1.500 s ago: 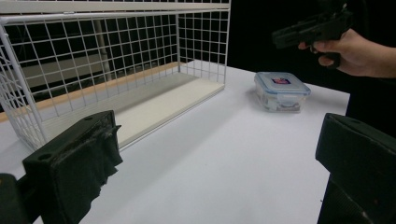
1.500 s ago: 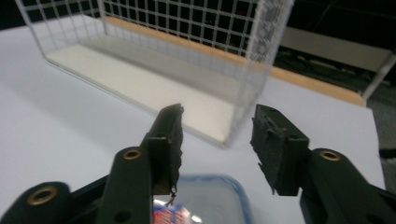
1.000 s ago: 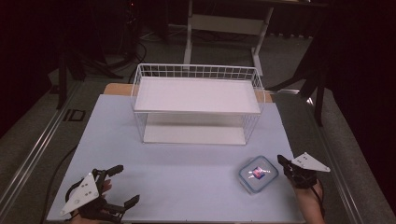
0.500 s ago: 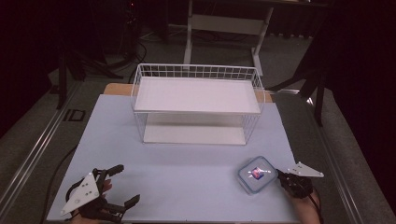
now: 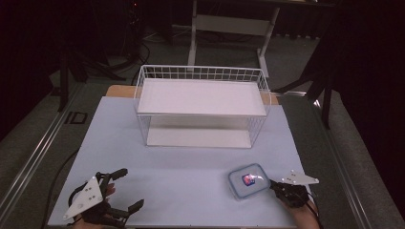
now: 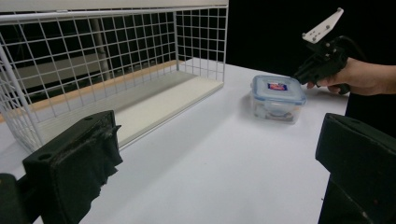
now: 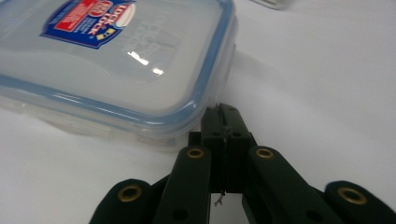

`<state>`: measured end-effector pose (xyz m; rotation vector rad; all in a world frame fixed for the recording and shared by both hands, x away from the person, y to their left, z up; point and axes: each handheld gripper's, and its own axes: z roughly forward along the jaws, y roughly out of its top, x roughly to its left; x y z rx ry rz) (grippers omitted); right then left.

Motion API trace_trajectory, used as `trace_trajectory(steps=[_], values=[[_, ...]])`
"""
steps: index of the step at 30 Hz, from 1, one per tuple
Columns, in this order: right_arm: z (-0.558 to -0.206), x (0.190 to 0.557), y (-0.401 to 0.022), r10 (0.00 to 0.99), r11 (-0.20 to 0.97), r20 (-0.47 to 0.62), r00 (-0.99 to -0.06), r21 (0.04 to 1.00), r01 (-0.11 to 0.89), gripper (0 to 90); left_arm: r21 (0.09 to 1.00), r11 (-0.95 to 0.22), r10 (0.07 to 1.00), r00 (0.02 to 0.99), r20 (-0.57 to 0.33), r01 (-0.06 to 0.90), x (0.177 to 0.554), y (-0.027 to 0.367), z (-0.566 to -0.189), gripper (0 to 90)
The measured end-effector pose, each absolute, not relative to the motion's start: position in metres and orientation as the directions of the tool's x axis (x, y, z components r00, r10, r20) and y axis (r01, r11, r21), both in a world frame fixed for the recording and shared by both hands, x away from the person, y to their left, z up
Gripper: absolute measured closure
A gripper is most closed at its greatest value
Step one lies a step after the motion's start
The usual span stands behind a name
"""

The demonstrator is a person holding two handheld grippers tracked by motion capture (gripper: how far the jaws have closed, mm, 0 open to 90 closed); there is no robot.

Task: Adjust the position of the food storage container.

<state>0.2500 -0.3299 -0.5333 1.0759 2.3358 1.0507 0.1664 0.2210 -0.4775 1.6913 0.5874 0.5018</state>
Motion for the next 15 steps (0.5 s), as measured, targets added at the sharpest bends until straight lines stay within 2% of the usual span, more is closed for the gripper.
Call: trace_trajectory(steps=[15], values=[[-0.532,0.252,-0.278,0.651,0.495,0.029,-0.758,0.741,0.453,90.0,0.98,-0.163,0.624,0.781,0.011,0.116,0.167,0.219,-0.479,0.5]])
